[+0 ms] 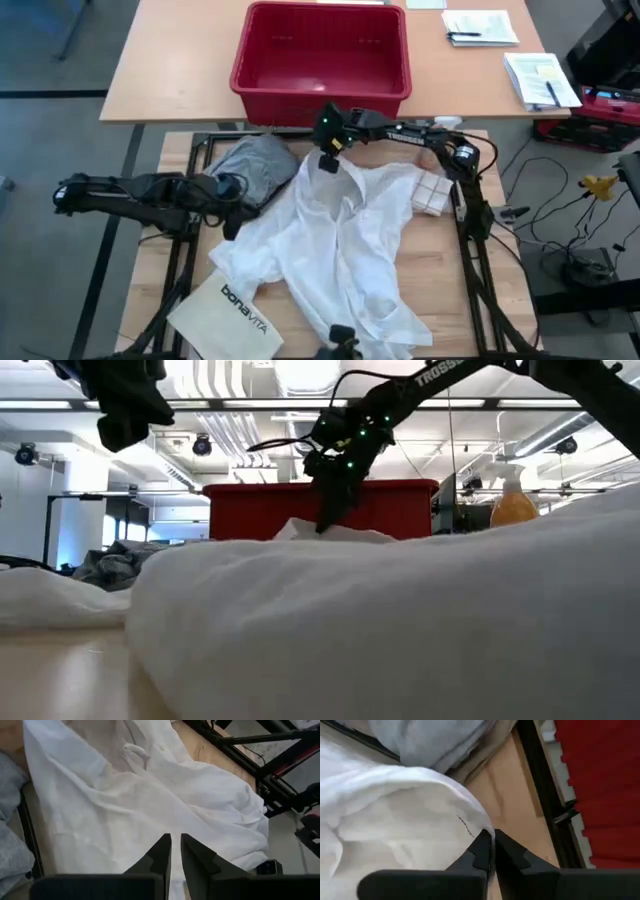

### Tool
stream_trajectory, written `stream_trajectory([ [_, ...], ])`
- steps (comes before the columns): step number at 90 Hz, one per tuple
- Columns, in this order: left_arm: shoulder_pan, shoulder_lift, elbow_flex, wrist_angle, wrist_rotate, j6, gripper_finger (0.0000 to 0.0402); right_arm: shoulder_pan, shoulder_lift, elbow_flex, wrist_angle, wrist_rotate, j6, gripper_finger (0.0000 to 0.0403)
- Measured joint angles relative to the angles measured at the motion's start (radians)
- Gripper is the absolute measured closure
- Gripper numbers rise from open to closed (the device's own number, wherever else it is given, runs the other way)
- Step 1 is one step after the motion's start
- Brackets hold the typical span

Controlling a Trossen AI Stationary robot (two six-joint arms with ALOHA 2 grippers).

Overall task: Fold laundry
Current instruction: Fold the white long sleeve shirt

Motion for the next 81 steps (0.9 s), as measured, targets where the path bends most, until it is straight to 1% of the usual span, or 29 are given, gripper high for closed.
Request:
stream_trajectory([
  [13, 0.000, 0.024, -0.026, -0.008, -0.005, 0.014, 0.0377, 0.003, 0.042, -0.008, 0.002, -0.032, 0.004, 0.0398],
  [17, -0.001, 0.035, -0.048, -0.009, -0.018, 0.008, 0.0377, 0.008, 0.049, -0.008, -0.003, -0.054, 0.008, 0.0388],
  [22, 0.000, 0.052, -0.084, -0.014, -0.022, -0.007, 0.0377, 0.011, 0.049, -0.008, -0.011, -0.089, 0.015, 0.0366],
  [27, 0.000, 0.071, -0.123, -0.007, -0.022, -0.028, 0.0377, 0.019, 0.045, -0.007, -0.019, -0.102, 0.026, 0.0333],
  [33, -0.001, 0.094, -0.174, 0.021, -0.009, -0.058, 0.0377, 0.025, 0.040, -0.007, -0.030, -0.104, 0.042, 0.0281],
  [45, -0.002, 0.141, -0.266, 0.174, 0.003, -0.103, 0.0377, 0.029, 0.014, 0.009, -0.028, -0.095, 0.097, 0.0163],
  [52, -0.002, 0.177, -0.303, 0.291, -0.037, -0.120, 0.0377, 0.027, -0.006, 0.021, -0.018, -0.096, 0.141, 0.0103],
  [58, -0.002, 0.222, -0.329, 0.389, -0.098, -0.118, 0.0377, 0.032, -0.019, 0.022, -0.023, -0.094, 0.138, 0.0070],
  [63, -0.002, 0.270, -0.348, 0.456, -0.142, -0.105, 0.0377, 0.041, -0.031, 0.022, -0.027, -0.095, 0.131, 0.0059],
  [68, -0.002, 0.323, -0.357, 0.495, -0.182, -0.100, 0.0377, 0.052, -0.042, 0.021, -0.028, -0.096, 0.118, 0.0059],
  [75, -0.002, 0.403, -0.358, 0.544, -0.233, -0.101, 0.0377, 0.060, -0.051, 0.015, 0.000, -0.102, 0.116, 0.0074],
  [81, 0.006, 0.479, -0.349, 0.581, -0.237, -0.102, 0.0377, 0.063, -0.051, -0.008, 0.007, -0.100, 0.123, 0.0094],
])
